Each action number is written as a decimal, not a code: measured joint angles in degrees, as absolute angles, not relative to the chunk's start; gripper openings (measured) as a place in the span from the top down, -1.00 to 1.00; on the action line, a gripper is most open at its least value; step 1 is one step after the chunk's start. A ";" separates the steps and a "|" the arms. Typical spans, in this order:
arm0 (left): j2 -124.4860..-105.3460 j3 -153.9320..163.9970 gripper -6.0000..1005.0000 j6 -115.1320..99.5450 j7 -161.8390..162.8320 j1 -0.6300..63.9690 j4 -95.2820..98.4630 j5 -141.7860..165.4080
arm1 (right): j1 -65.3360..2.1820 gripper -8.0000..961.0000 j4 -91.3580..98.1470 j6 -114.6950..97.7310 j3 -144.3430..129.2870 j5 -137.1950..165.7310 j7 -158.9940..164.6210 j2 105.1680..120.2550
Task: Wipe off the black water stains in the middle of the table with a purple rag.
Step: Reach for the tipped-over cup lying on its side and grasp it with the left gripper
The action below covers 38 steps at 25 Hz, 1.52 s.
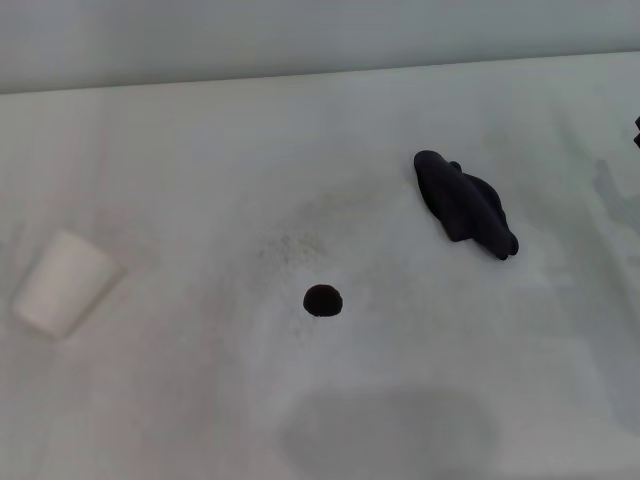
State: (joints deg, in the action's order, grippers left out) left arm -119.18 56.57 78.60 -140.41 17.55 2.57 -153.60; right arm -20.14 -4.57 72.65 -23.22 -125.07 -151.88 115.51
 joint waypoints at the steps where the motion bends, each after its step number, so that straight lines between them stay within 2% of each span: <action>1: -119.14 56.57 -0.71 78.43 -140.13 17.68 2.60 -153.57 | -20.17 -0.72 -4.57 72.65 -23.25 -125.08 -151.87 115.50; 11: -119.67 56.51 -0.71 75.21 -139.96 20.91 1.17 -156.78 | -20.77 -0.72 -4.65 72.55 -23.18 -125.07 -151.87 115.49; 16: -118.95 56.97 -0.71 74.98 -135.72 22.41 1.44 -154.82 | -20.85 -0.72 -4.88 72.20 -23.41 -125.06 -151.87 115.54; 22: -115.48 57.12 -0.71 68.27 -119.00 21.10 12.06 -139.35 | -20.82 -0.72 -4.85 71.90 -23.60 -125.07 -151.51 115.57; 26: -111.62 57.13 -0.71 66.28 -103.93 20.63 20.42 -125.88 | -20.62 -0.72 -4.52 71.89 -23.64 -125.07 -149.75 115.55; 33: -106.61 56.64 -0.71 68.26 -77.96 20.36 38.86 -99.25 | -20.40 -0.72 -4.48 71.88 -23.64 -125.07 -149.50 115.50; 38: -104.71 54.48 -0.71 74.38 -61.71 20.96 51.81 -82.52 | -20.53 -0.72 -4.48 71.88 -23.64 -125.07 -149.50 115.49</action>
State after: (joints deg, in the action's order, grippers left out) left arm -104.71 54.48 74.38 -61.71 20.96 51.81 -82.52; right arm -20.53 -4.48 71.88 -23.64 -125.07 -149.50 115.49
